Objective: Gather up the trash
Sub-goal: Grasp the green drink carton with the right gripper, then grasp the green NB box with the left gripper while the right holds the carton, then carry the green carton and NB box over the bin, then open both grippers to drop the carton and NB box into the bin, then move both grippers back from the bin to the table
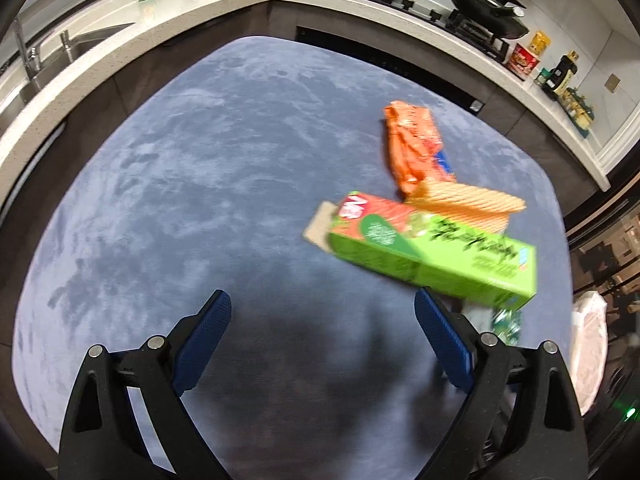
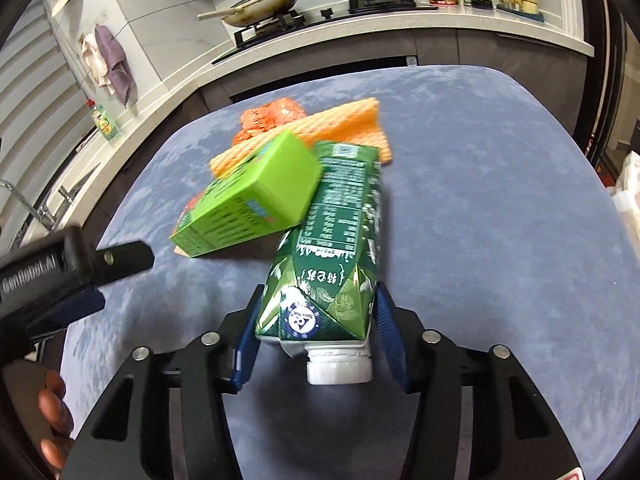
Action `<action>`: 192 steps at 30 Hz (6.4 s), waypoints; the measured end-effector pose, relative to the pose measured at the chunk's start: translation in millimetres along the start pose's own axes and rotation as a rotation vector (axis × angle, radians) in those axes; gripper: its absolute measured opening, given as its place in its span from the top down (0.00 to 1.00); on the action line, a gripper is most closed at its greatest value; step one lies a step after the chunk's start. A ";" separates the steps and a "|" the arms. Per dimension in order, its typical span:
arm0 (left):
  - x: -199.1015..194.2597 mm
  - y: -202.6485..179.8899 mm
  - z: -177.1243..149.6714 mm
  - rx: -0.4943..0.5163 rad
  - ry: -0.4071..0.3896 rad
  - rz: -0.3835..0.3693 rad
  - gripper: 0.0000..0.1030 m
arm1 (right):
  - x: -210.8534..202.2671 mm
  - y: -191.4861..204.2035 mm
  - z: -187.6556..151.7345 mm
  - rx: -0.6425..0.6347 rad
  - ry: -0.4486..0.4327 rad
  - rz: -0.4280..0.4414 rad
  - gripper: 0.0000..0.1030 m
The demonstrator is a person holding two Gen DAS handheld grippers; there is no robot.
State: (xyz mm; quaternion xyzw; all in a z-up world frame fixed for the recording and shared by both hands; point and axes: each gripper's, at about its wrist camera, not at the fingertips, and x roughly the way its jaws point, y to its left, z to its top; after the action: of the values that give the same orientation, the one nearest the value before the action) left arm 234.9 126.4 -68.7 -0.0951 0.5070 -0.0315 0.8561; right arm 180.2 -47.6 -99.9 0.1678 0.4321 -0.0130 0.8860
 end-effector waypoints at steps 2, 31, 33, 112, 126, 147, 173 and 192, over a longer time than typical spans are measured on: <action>-0.9 -13.3 3.5 -0.006 0.001 -0.032 0.12 | -3.5 -7.4 -1.1 0.002 0.001 0.002 0.53; 55.0 -53.6 -44.7 0.154 0.138 0.158 0.11 | -58.9 -72.3 -9.3 0.072 -0.055 -0.018 0.54; 53.5 -53.7 -44.3 0.166 0.132 0.154 0.18 | -58.1 -71.0 -12.1 0.071 -0.049 -0.012 0.54; -18.5 -407.0 -196.5 0.778 0.067 -0.194 0.62 | -207.0 -348.4 -46.8 0.498 -0.283 -0.274 0.53; -5.9 -412.7 -193.8 0.773 0.074 -0.174 0.58 | -198.3 -357.1 -40.7 0.501 -0.284 -0.279 0.50; -30.3 -395.3 -167.0 0.705 0.013 -0.200 0.47 | -212.9 -340.7 -35.4 0.478 -0.317 -0.289 0.50; -30.6 -287.8 -97.3 0.512 -0.019 -0.155 0.47 | -176.7 -233.1 -4.7 0.302 -0.273 -0.215 0.50; 10.6 -131.5 -13.0 0.245 -0.004 -0.023 0.44 | -81.3 -126.0 18.2 0.148 -0.128 -0.117 0.50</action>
State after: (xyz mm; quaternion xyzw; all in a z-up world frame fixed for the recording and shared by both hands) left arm 234.2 -5.8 -58.3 0.0042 0.4968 -0.1026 0.8618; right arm 121.9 -182.0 -63.0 0.2063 0.3816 -0.1072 0.8946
